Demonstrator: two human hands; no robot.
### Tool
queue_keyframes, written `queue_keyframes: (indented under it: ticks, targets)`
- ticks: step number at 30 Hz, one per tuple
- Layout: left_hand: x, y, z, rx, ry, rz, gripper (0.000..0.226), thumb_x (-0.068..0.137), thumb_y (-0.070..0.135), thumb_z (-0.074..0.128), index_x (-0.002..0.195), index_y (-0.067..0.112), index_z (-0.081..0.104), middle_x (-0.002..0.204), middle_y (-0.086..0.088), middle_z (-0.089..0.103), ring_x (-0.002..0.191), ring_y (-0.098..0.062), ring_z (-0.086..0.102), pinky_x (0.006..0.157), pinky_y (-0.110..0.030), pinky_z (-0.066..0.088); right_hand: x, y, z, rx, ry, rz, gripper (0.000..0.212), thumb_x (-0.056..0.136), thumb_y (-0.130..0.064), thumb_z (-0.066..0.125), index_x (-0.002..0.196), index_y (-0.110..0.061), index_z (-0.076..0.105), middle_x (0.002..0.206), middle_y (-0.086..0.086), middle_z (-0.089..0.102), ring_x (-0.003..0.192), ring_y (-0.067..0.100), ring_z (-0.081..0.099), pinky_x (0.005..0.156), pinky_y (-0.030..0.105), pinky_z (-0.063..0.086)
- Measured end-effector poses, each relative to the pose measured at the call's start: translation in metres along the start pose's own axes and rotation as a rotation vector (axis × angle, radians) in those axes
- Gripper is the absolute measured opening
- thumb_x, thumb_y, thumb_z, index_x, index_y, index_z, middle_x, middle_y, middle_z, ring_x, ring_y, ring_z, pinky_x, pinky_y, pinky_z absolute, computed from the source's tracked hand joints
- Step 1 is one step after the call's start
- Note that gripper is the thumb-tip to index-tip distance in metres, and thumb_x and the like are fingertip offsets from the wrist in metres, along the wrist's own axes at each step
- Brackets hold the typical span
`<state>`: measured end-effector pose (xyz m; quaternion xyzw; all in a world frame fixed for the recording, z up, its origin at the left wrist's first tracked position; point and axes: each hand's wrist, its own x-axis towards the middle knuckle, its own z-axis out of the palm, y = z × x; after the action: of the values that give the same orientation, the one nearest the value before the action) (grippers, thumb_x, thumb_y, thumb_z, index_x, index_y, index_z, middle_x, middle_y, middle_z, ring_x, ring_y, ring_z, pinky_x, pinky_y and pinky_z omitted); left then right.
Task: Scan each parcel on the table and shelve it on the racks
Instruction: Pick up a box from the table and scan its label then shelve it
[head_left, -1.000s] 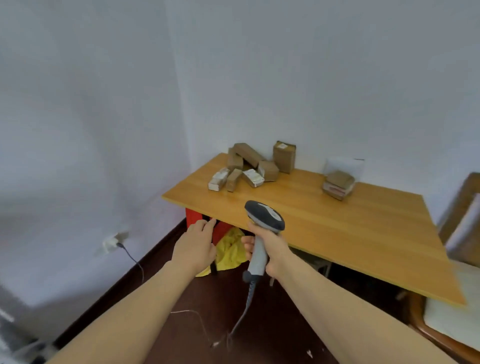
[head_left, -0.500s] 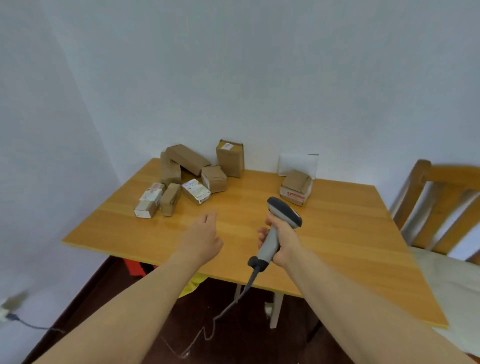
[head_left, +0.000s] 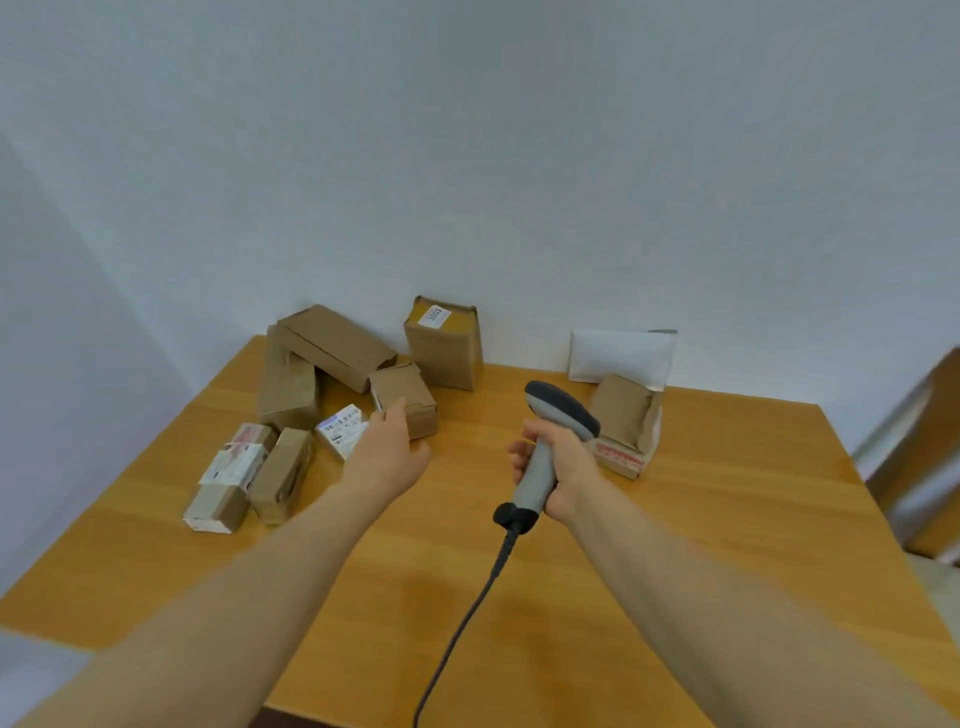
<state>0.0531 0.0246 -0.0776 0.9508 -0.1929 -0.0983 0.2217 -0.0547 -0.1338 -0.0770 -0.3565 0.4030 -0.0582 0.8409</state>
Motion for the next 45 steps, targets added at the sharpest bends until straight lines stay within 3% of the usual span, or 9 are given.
queue_keyframes:
  ticks: [5,8,16,21,26,32,38,42,45]
  targets:
    - [0.097,0.019,0.003,-0.048,0.051,-0.071,0.049,0.097,0.018,0.051,0.143,0.009,0.037,0.138,-0.013,0.046,0.121,-0.027,0.049,0.093,-0.033,0.043,0.086,-0.049,0.023,0.008,-0.072,0.042,0.010,0.083,-0.006,0.066,0.090,-0.005,0.060,0.069,0.010,0.069,0.049,0.014,0.060,0.047,0.023,0.047]
    - [0.159,0.029,0.009,-0.102,0.079,-0.149,0.055,0.096,0.026,0.054,0.146,0.011,0.035,0.143,-0.014,0.042,0.125,-0.028,0.048,0.098,-0.037,0.043,0.131,-0.069,0.027,0.009,-0.110,0.070,0.007,0.083,-0.004,0.066,0.086,-0.006,0.061,0.074,0.011,0.069,0.054,0.014,0.062,0.050,0.024,0.048]
    - [0.259,0.063,0.037,0.069,0.021,-0.340,0.133,0.066,0.070,0.071,0.152,0.012,-0.012,0.159,-0.019,-0.013,0.146,-0.035,-0.015,0.117,-0.052,0.006,0.200,-0.071,0.027,0.004,-0.147,0.218,0.005,0.084,-0.004,0.066,0.084,-0.006,0.061,0.070,0.010,0.069,0.053,0.016,0.062,0.050,0.025,0.048]
    - [0.277,0.065,0.047,0.047,-0.015,-0.376,0.138,0.067,0.059,0.077,0.149,0.010,-0.021,0.157,-0.022,0.002,0.145,-0.039,-0.003,0.117,-0.050,0.014,0.216,-0.069,0.017,0.005,-0.141,0.240,0.006,0.083,-0.003,0.066,0.083,-0.006,0.061,0.072,0.012,0.069,0.057,0.018,0.061,0.054,0.029,0.048]
    - [0.244,0.054,0.050,-0.065,0.043,-0.242,0.134,0.067,0.041,0.081,0.150,0.016,-0.021,0.154,-0.019,0.003,0.143,-0.038,-0.002,0.116,-0.050,0.011,0.212,-0.067,0.007,0.036,-0.092,0.239,0.005,0.085,-0.004,0.066,0.083,-0.006,0.061,0.070,0.010,0.069,0.058,0.017,0.061,0.056,0.028,0.048]
    - [0.169,0.042,0.047,-0.112,0.034,-0.065,0.142,0.062,0.049,0.085,0.150,0.014,-0.021,0.155,-0.015,0.005,0.143,-0.031,0.004,0.116,-0.044,0.009,0.194,-0.059,-0.001,0.137,0.012,0.205,0.023,0.084,-0.016,0.073,0.100,-0.006,0.061,0.087,0.014,0.070,0.074,0.024,0.065,0.062,0.031,0.052]
    - [0.090,0.019,0.055,-0.231,0.002,0.066,0.148,0.056,0.041,0.090,0.143,0.028,-0.030,0.153,-0.009,0.001,0.144,-0.027,0.004,0.117,-0.044,0.012,0.147,-0.028,-0.004,0.095,0.120,0.135,0.050,0.072,-0.022,0.084,0.115,-0.006,0.065,0.110,0.015,0.069,0.101,0.033,0.065,0.090,0.045,0.054]
    - [0.035,-0.008,0.052,-0.222,-0.033,0.067,0.151,0.055,0.040,0.090,0.141,0.030,-0.034,0.152,-0.008,-0.001,0.144,-0.027,0.003,0.118,-0.043,0.013,0.108,0.013,-0.003,0.056,0.162,0.122,0.052,0.071,-0.013,0.084,0.117,-0.003,0.063,0.108,0.017,0.068,0.090,0.031,0.065,0.068,0.037,0.055]
    - [-0.005,-0.031,0.051,-0.166,-0.066,0.027,0.155,0.052,0.048,0.090,0.145,0.021,-0.031,0.151,-0.007,-0.001,0.142,-0.026,0.003,0.117,-0.039,0.012,0.080,0.051,-0.001,0.032,0.192,0.169,0.054,0.068,-0.012,0.086,0.116,-0.002,0.064,0.107,0.018,0.069,0.093,0.035,0.066,0.067,0.038,0.057]
